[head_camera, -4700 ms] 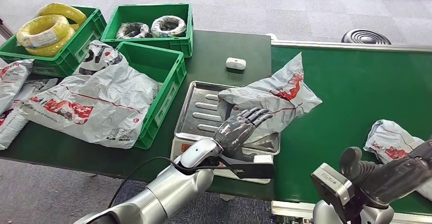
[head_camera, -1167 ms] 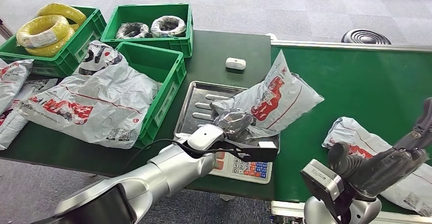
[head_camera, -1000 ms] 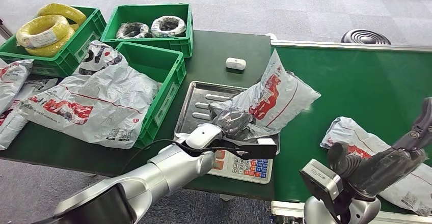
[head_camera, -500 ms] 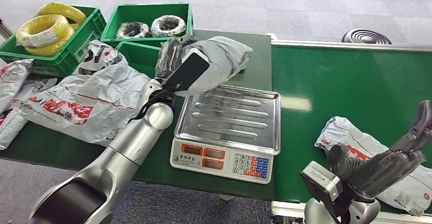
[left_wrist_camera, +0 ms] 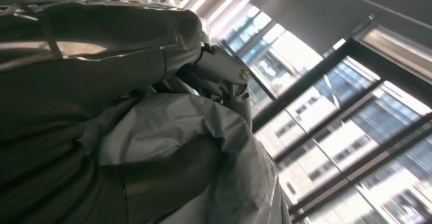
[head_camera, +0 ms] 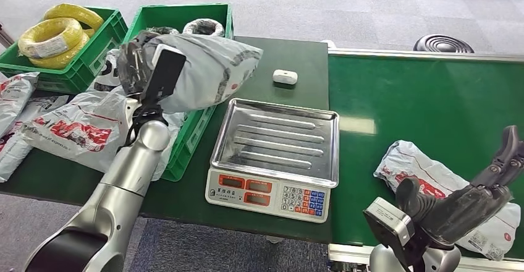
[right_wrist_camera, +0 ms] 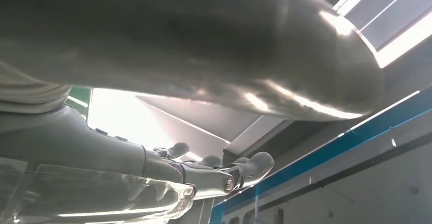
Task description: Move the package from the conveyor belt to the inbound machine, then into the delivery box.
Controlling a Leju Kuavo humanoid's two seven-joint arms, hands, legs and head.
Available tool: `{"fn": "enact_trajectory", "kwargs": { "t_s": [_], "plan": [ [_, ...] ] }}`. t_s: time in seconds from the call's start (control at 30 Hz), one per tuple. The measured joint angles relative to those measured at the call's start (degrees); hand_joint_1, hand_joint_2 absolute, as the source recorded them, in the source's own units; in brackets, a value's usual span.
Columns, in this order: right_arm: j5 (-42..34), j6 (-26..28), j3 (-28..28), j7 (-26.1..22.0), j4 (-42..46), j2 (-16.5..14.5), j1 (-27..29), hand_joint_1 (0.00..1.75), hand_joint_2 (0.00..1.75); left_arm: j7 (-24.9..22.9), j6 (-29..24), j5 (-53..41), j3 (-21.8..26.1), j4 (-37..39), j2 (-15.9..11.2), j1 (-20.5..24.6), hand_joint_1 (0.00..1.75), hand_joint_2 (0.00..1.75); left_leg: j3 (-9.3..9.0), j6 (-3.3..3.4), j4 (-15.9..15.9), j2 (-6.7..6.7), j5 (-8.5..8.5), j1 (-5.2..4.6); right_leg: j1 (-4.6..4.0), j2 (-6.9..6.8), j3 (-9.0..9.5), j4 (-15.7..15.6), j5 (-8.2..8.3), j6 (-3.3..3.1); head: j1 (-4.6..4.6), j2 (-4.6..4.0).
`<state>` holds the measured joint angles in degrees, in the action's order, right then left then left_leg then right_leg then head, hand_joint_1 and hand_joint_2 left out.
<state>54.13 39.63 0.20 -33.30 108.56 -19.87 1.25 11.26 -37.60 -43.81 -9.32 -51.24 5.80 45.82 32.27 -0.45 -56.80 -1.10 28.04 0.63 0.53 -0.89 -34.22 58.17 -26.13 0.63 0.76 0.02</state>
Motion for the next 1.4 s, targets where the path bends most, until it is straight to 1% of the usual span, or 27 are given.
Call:
{"fn": "enact_trajectory", "kwargs": {
  "t_s": [0.07, 0.13, 0.23, 0.3, 0.4, 0.43, 0.53, 0.57, 0.67, 0.73, 0.87, 0.93, 1.03, 1.07, 1.17, 1.27, 1.33, 1.4],
  "plan": [
    [-0.2, 0.0, 0.1, 0.0, 0.0, 0.0, 0.2, 0.0, 0.0, -0.8, -1.4, -1.4, 3.7, 1.2, -1.7, -0.5, 1.75, 1.75, -0.02, -0.01, 0.0, -0.05, -0.01, 0.02, -0.02, 0.05, -0.02, 0.0, 0.0, -0.01, 0.01, 0.0],
    [-0.4, 0.0, 0.2, -0.1, 0.0, 0.0, 0.4, 0.0, 0.0, -1.5, -1.7, -3.6, 7.0, 1.9, -3.1, -1.2, 1.75, 1.75, 0.0, -0.02, 0.0, -0.04, -0.01, 0.02, -0.02, 0.05, -0.03, 0.0, -0.01, -0.01, 0.01, 0.0],
    [-1.0, 0.0, 0.9, -0.8, -0.4, 0.0, 0.5, 0.0, 0.0, -2.8, -1.9, -11.7, 13.0, 2.7, -4.4, -2.7, 1.75, 1.75, 0.03, -0.02, 0.0, -0.09, -0.01, 0.01, -0.01, 0.09, -0.01, 0.0, -0.02, -0.02, -0.03, 0.0],
    [-1.5, 0.0, 1.6, -1.4, -1.2, 0.0, 0.5, 0.0, 0.0, -2.2, -2.0, -16.7, 18.7, 3.6, -4.9, -4.2, 1.75, 1.75, -0.03, -0.04, 0.0, -0.28, 0.03, -0.01, 0.02, 0.3, -0.01, 0.0, -0.01, -0.02, -0.03, 0.0],
    [-2.0, 0.0, 2.5, -2.0, -2.9, 0.0, 0.5, 0.0, 0.0, 0.6, -2.0, -20.4, 27.5, 5.0, -5.1, -7.0, 1.74, 1.75, -0.12, -0.06, 0.0, -0.41, 0.07, -0.02, 0.03, 0.48, -0.05, 0.0, -0.02, -0.02, -0.02, 0.0],
    [-2.1, 0.0, 2.7, -2.1, -3.3, 0.0, 0.4, 0.0, 0.0, 1.2, -2.0, -20.8, 29.8, 5.3, -5.0, -7.7, 1.37, 1.75, -0.11, -0.06, 0.0, -0.38, 0.07, -0.02, 0.03, 0.47, -0.05, 0.0, -0.02, -0.02, -0.02, 0.0],
    [-2.4, 0.0, 3.3, -2.2, -4.6, 0.0, 0.4, 0.0, 0.0, 2.1, -2.0, -22.2, 34.9, 6.1, -4.8, -9.3, 0.07, 1.75, -0.1, -0.09, 0.0, -0.34, 0.09, -0.02, 0.02, 0.46, -0.03, 0.0, -0.02, -0.02, -0.02, 0.0],
    [-2.4, 0.0, 3.6, -2.2, -5.1, 0.0, 0.4, 0.0, 0.0, 2.3, -2.0, -22.6, 36.5, 6.3, -4.7, -9.9, 0.0, 1.75, -0.12, -0.11, 0.0, -0.39, 0.11, -0.02, 0.02, 0.49, -0.02, 0.0, -0.02, -0.02, -0.02, 0.0],
    [-2.2, 0.0, 4.4, -2.1, -6.7, 0.0, 0.2, 0.0, 0.0, 2.8, -2.0, -22.8, 40.3, 7.0, -3.9, -11.5, 0.0, 1.75, -0.19, -0.14, 0.0, -0.48, 0.14, -0.02, 0.03, 0.55, 0.0, 0.0, -0.02, -0.02, -0.02, 0.0],
    [-2.4, 0.0, 4.9, -1.8, -7.7, 0.0, -0.1, 0.0, 0.0, 3.9, -2.0, -21.4, 41.7, 8.0, -3.3, -12.1, 0.0, 1.75, -0.22, -0.14, 0.0, -0.42, 0.14, -0.02, 0.03, 0.54, 0.04, 0.0, -0.02, -0.02, -0.02, 0.0],
    [-4.5, 0.0, 5.8, -1.6, -10.5, 0.0, -0.8, 0.0, 0.0, 9.0, -1.8, -15.0, 43.1, 12.3, -2.1, -12.1, 0.0, 0.0, -0.43, -0.13, 0.0, -0.24, 0.15, -0.02, 0.05, 0.4, 0.33, 0.0, -0.08, -0.04, 0.01, 0.0],
    [-6.6, 0.0, 6.1, -1.4, -12.1, 0.0, -1.2, 0.0, 0.0, 11.9, -0.4, -11.1, 43.5, 13.8, -1.4, -12.1, 0.0, 0.0, -0.55, -0.13, 0.0, -0.16, 0.16, -0.02, 0.05, 0.27, 0.49, 0.0, -0.13, -0.07, 0.01, 0.0],
    [-12.4, 0.0, 7.4, -0.3, -15.3, 0.2, -2.0, 0.0, 0.0, 18.1, 4.4, -2.4, 43.7, 14.6, 0.3, -12.9, 0.0, 0.0, -0.67, -0.1, 0.0, 0.08, 0.13, -0.05, 0.08, -0.03, 0.69, 0.0, -0.18, -0.05, 0.0, 0.0],
    [-13.6, 0.0, 8.0, 0.0, -16.2, 0.3, -2.2, 0.0, 0.0, 19.4, 5.5, -0.7, 43.7, 14.6, 0.9, -13.3, 0.0, 0.0, -0.68, -0.08, 0.0, 0.22, 0.11, -0.06, 0.1, -0.17, 0.76, 0.0, -0.19, -0.04, -0.01, 0.0],
    [-14.6, 0.0, 9.0, 0.1, -17.9, 0.5, -2.6, 0.0, 0.0, 20.7, 7.0, 0.8, 43.8, 14.6, 2.0, -14.2, 0.0, 0.0, -0.72, -0.02, 0.0, 0.46, 0.05, -0.08, 0.14, -0.41, 0.9, 0.0, -0.21, -0.02, -0.01, 0.0],
    [-15.7, 0.0, 9.5, 0.3, -19.6, 0.8, -3.1, 0.0, 0.0, 22.6, 10.9, 5.5, 43.1, 13.3, 3.4, -15.9, 0.0, 0.0, -0.79, 0.0, 0.0, 0.46, 0.05, -0.09, 0.15, -0.42, 0.97, 0.0, -0.2, -0.02, 0.0, 0.0],
    [-17.3, 0.0, 9.8, 0.1, -21.1, 1.0, -3.9, 0.0, 0.0, 23.1, 14.0, 11.3, 40.8, 9.8, 4.8, -18.4, 0.0, 0.0, -0.81, 0.0, 0.0, 0.45, 0.05, -0.1, 0.16, -0.41, 0.98, 0.0, -0.2, -0.01, 0.0, 0.0],
    [-18.6, 0.0, 9.9, -0.5, -22.9, 1.1, -4.7, 0.0, 0.0, 22.7, 16.5, 17.3, 36.5, 4.5, 6.1, -22.1, 0.0, 0.0, -0.78, 0.0, 0.0, 0.47, 0.04, -0.1, 0.16, -0.43, 0.96, 0.0, -0.2, -0.01, -0.01, 0.0]
  ]
}}
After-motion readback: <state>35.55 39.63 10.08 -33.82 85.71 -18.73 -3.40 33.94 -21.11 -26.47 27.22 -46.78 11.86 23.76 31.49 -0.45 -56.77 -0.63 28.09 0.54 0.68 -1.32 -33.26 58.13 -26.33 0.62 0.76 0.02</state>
